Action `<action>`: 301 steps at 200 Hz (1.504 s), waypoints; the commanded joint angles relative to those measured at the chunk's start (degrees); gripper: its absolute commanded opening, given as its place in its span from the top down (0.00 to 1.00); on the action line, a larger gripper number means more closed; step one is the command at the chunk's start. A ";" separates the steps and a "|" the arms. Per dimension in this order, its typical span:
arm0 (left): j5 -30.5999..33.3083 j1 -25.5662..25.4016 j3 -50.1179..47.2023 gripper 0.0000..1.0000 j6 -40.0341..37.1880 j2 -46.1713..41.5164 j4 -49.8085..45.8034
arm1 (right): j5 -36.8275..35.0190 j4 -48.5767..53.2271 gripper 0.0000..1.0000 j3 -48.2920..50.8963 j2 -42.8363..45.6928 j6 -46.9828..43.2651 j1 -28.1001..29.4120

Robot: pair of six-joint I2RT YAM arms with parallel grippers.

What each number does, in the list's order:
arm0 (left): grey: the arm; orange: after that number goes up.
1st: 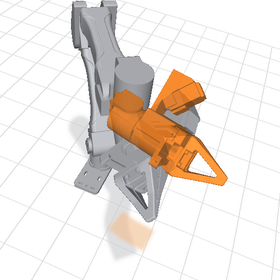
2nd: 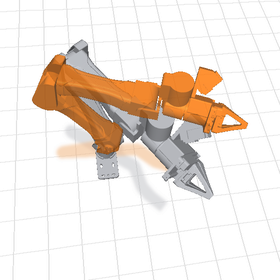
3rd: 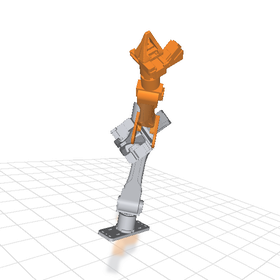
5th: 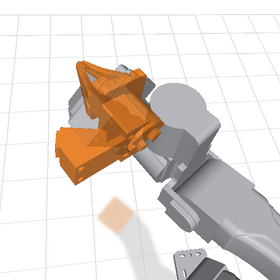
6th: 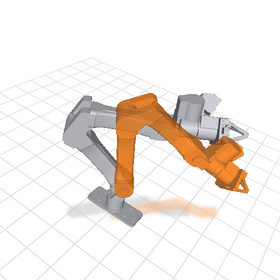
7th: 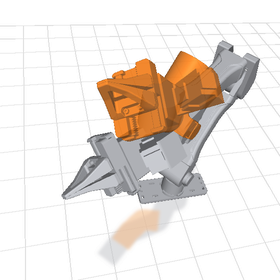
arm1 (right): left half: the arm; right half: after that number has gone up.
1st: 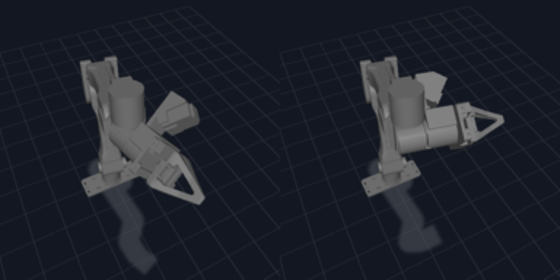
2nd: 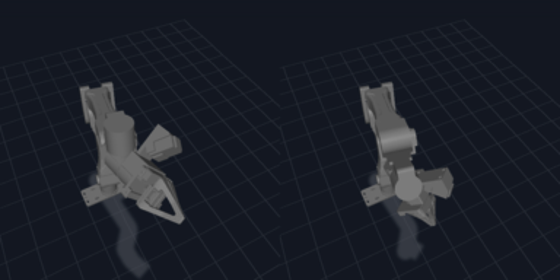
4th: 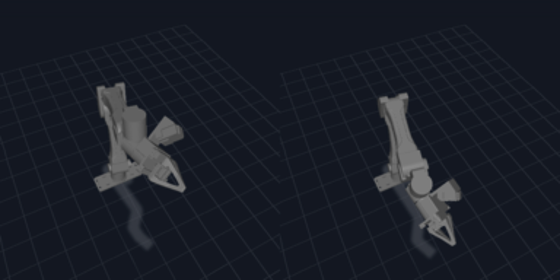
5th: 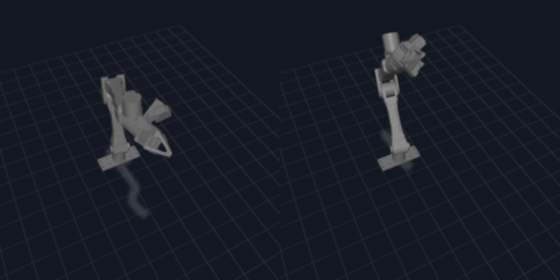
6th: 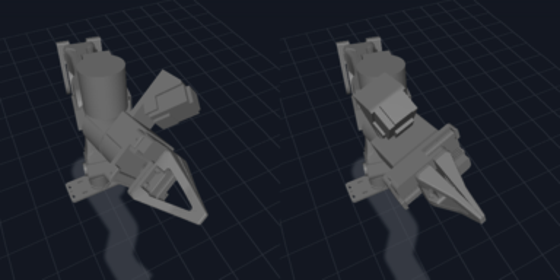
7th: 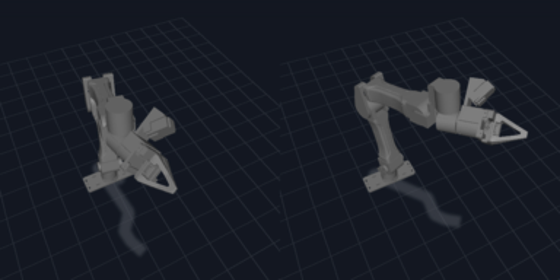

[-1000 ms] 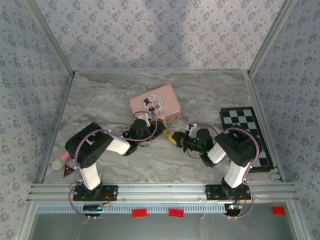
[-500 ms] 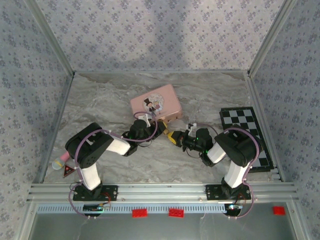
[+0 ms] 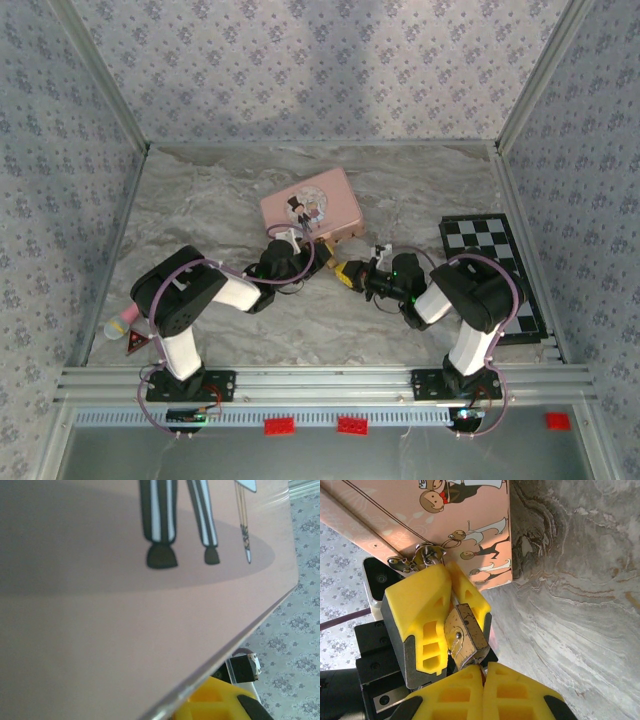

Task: Unlock the padlock with the key

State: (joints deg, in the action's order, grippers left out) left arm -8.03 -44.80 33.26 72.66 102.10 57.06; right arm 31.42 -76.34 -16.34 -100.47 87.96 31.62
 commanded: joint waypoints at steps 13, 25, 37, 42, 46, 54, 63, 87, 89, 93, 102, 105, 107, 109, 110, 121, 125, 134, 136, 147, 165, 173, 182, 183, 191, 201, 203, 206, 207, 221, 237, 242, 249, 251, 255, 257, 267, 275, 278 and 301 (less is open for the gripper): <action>-8.92 -4.15 -0.06 1.00 4.36 0.53 1.77 | -2.16 -3.50 1.00 -4.17 -0.73 -1.80 -0.02; -8.89 -4.40 0.30 1.00 4.20 0.55 1.27 | -2.24 -3.45 1.00 -4.09 -0.19 -1.97 -0.19; -8.95 -4.43 0.41 1.00 4.07 0.68 1.13 | -2.44 -3.40 1.00 -3.82 0.33 -2.00 -0.58; -8.93 -4.47 0.41 1.00 4.07 0.73 1.21 | -2.45 -3.39 1.00 -3.68 0.41 -1.86 -0.91; -8.89 -4.45 0.33 1.00 4.14 0.73 1.21 | -2.42 -3.44 1.00 -3.51 0.43 -1.83 -1.08; -8.70 -4.39 0.26 1.00 4.15 0.73 1.21 | -2.51 -3.46 1.00 -3.18 0.52 -1.91 -1.57; -8.67 -4.32 0.14 1.00 4.24 0.66 1.19 | -2.85 -3.42 1.00 -2.51 0.51 -2.01 -1.88; -8.15 -3.83 -0.55 1.00 4.45 0.38 1.03 | -2.30 -3.31 0.86 -2.13 -0.36 -1.88 -2.10; -8.08 -3.70 -0.69 1.00 4.54 0.33 1.08 | -2.08 -3.41 0.85 -2.19 -0.53 -1.86 -2.09; -7.90 -3.46 -0.95 1.00 4.91 0.37 1.31 | -1.83 -3.50 0.84 -2.32 -0.57 -1.76 -2.06; -7.57 -2.87 -1.79 1.00 5.56 0.46 2.35 | -1.76 -3.47 0.80 -2.12 -0.38 -2.07 -1.76; -7.38 -2.69 -2.05 1.00 5.75 0.46 2.76 | -1.87 -3.43 0.78 -1.92 -0.29 -2.23 -1.74; -7.38 -2.54 -2.21 1.00 5.85 0.46 2.92 | -1.99 -3.39 0.77 -1.81 -0.18 -2.30 -1.80; -7.36 -2.44 -2.38 1.00 5.94 0.46 3.07 | -2.05 -3.34 0.76 -1.56 -0.06 -2.34 -1.68; -7.35 -2.33 -2.44 1.00 5.97 0.42 3.11 | -2.10 -3.27 0.76 -1.49 0.02 -2.40 -1.66; -7.25 -1.61 -2.82 1.00 6.11 0.08 2.77 | -2.37 -2.24 0.71 -0.61 0.70 -3.26 -1.86; -7.22 -1.47 -2.78 1.00 5.97 -0.09 2.32 | -2.47 -1.54 0.70 -0.30 1.03 -3.59 -1.96; -6.96 -1.20 -2.64 1.00 5.54 -0.53 1.27 | -2.60 0.00 0.67 0.35 1.84 -4.52 -2.02; -6.97 -1.18 -2.66 1.00 5.45 -0.64 1.05 | -2.66 0.32 0.67 0.41 1.96 -4.70 -2.00; -6.86 -1.01 -2.50 1.00 4.97 -1.19 0.19 | -2.66 2.12 0.65 1.09 2.95 -5.62 -2.13; -6.93 -0.69 -2.46 1.00 4.29 -1.86 -0.91 | -2.59 4.41 0.63 1.87 5.07 -7.50 -2.23; -6.99 -0.56 -2.49 1.00 4.07 -2.12 -1.36 | -2.50 6.45 0.62 2.11 6.58 -8.85 -2.28; -6.96 -0.28 -2.62 1.00 3.92 -2.41 -1.70 | -2.69 9.56 0.62 2.27 8.72 -10.69 -2.35; -6.98 -0.24 -2.64 1.00 3.90 -2.43 -1.74 | -2.69 9.95 0.61 2.27 9.02 -10.96 -2.35; -6.99 -0.12 -2.88 1.00 3.89 -2.59 -2.03 | -2.90 13.85 0.61 2.15 11.56 -13.42 -2.37; -6.86 0.07 -3.05 1.00 3.89 -2.78 -2.13 | -3.07 20.93 0.61 1.34 15.43 -17.46 -2.27; -6.90 0.15 -3.16 1.00 3.89 -2.83 -2.17 | -3.22 22.58 0.61 1.12 16.54 -18.57 -2.22; -6.91 0.17 -3.19 1.00 3.89 -2.87 -2.21 | -3.50 25.26 0.61 0.65 18.11 -20.33 -2.10; -6.91 0.20 -3.24 1.00 3.93 -2.87 -2.25 | -3.66 26.23 0.61 0.54 18.64 -20.61 -2.05; -6.99 0.41 -3.47 1.00 3.81 -3.14 -2.69 | -7.71 42.78 0.60 -2.22 27.08 -30.43 -0.65; -7.26 0.59 -3.46 1.00 3.56 -3.39 -3.59 | -17.22 61.93 0.58 -6.91 36.98 -43.98 3.04; -7.30 0.69 -3.38 1.00 3.54 -3.45 -4.06 | -20.93 65.95 0.58 -8.03 39.64 -48.68 4.78; -7.44 0.76 -3.37 1.00 3.55 -3.56 -4.81 | -25.90 68.27 0.57 -8.20 42.82 -55.51 7.80; -7.48 0.76 -3.33 1.00 3.54 -3.57 -5.02 | -28.04 68.67 0.57 -8.08 43.62 -56.93 8.76; -7.60 0.89 -3.22 1.00 3.66 -3.58 -5.44 | -31.46 69.23 0.56 -7.74 44.83 -59.93 10.44; -7.61 0.86 -3.25 1.00 3.74 -3.62 -5.59 | -32.84 69.42 0.56 -7.48 45.49 -61.07 11.18; -7.56 1.06 -3.21 1.00 4.50 -3.71 -6.48 | -37.79 68.83 0.55 -6.07 47.27 -65.02 13.74; -7.69 1.09 -3.20 1.00 5.04 -3.83 -7.05 | -38.78 67.31 0.55 -4.92 47.72 -67.43 14.61; -7.61 1.16 -3.09 1.00 5.20 -3.91 -7.31 | -39.06 66.84 0.56 -4.59 47.73 -68.13 14.84; -7.37 1.12 -2.75 1.00 4.83 -5.29 -11.23 | -38.70 64.18 0.56 -3.65 47.33 -76.88 18.95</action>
State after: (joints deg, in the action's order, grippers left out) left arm -12.86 -43.92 31.11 72.79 98.28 53.04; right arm 0.25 -17.19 -22.06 -52.47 28.64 46.41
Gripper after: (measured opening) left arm 0.110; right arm 0.448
